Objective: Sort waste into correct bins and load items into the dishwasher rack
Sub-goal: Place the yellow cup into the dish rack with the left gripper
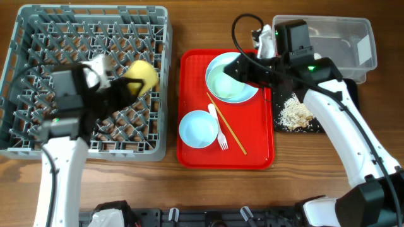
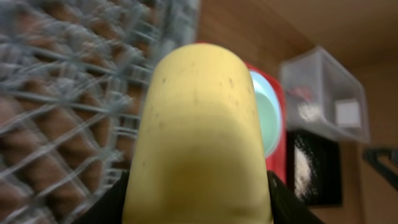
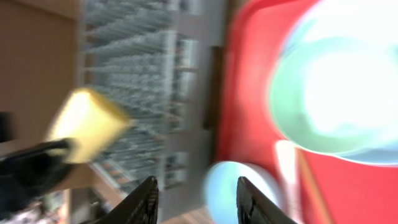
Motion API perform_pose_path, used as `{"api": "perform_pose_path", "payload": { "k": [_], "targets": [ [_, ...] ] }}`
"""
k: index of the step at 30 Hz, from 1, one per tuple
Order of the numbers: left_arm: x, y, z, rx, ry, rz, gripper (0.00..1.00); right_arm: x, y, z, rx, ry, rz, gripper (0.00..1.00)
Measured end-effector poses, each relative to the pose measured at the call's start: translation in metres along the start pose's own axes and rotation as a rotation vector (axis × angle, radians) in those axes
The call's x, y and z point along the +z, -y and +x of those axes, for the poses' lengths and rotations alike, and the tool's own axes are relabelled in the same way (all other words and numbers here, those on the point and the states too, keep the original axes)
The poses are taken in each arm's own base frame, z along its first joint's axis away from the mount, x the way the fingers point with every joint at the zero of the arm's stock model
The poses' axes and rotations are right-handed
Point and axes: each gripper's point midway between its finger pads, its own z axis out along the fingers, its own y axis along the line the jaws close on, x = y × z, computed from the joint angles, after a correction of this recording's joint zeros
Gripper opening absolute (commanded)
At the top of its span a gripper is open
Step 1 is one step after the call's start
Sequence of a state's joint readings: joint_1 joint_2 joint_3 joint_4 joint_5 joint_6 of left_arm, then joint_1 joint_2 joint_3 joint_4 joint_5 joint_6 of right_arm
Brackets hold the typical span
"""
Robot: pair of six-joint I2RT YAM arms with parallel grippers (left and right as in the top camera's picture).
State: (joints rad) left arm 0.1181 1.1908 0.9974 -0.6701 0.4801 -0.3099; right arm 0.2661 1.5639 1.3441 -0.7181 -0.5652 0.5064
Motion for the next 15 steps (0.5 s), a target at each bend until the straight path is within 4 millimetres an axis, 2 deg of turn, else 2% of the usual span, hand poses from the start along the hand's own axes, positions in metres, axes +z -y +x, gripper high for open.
{"api": "perform_pose_path", "payload": {
  "k": [4,6,9,15],
  "targets": [
    [-0.054,-0.029,-0.011,-0.067,0.090,-0.205,0.04,-0.015,0.039,0.008,-0.045,0.002,0.204,0.41],
    [-0.074,-0.042,-0.006,-0.100,0.105,-0.290,0.04,-0.025,0.051,0.014,-0.062,-0.005,0.283,0.41],
    [-0.082,-0.063,0.011,-0.154,0.052,-0.388,0.04,-0.032,0.064,0.017,-0.091,-0.012,0.362,0.41],
    [-0.072,-0.084,0.031,-0.207,-0.072,-0.473,0.04,-0.035,0.071,0.016,-0.108,-0.007,0.406,0.41]
  ]
}}
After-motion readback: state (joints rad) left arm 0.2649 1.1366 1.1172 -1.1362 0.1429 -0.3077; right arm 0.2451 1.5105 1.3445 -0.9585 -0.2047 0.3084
